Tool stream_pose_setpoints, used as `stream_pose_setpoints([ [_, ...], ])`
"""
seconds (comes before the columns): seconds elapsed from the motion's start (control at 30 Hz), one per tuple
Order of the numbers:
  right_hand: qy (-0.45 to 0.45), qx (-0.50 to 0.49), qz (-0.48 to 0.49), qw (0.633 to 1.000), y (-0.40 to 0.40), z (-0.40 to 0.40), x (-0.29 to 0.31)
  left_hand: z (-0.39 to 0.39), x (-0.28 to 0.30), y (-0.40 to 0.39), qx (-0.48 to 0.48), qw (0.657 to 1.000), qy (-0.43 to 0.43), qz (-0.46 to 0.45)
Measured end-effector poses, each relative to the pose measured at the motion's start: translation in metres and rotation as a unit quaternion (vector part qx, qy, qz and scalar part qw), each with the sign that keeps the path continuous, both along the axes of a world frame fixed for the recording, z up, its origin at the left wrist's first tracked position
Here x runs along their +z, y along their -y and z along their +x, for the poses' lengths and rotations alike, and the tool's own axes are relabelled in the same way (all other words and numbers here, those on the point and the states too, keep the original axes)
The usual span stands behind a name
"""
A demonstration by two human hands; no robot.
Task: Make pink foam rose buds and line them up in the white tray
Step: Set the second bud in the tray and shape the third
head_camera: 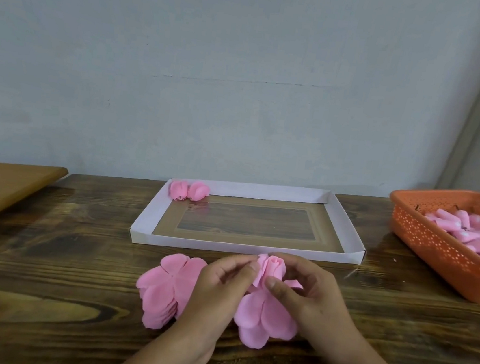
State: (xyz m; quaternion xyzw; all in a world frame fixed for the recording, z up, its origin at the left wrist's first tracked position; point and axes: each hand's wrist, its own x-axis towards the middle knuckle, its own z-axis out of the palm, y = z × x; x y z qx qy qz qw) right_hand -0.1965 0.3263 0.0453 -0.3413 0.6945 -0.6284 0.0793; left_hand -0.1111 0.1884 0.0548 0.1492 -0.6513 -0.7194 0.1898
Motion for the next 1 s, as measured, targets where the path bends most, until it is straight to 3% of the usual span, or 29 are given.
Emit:
stream_pose_setpoints([
  [0.17, 0.007, -0.035, -0.038, 0.999, -0.0001, -0.0025, -0.0009, 0.0022, 0.0005, 0.0024, -0.033, 0.999, -0.001, 0.01],
  [0.37, 0.022, -0.076, -0.082, 0.994, -0.0021, -0.0079, 0.0003, 0.0019, -0.005, 0.0037, -0.042, 0.997, 0.041, -0.043],
  [0.53, 0.033, -0.048, -0.097, 0.994, -0.0016, -0.007, 0.0007, -0.0006, -0.0051, 0.0076, -0.006, 0.999, 0.049, 0.019],
  [1.0, 0.01, -0.005, -0.032, 0.999, 0.0004, -0.0023, -0.0027, 0.0014, -0.0036, 0.0031, 0.032, 0.999, 0.014, -0.01],
])
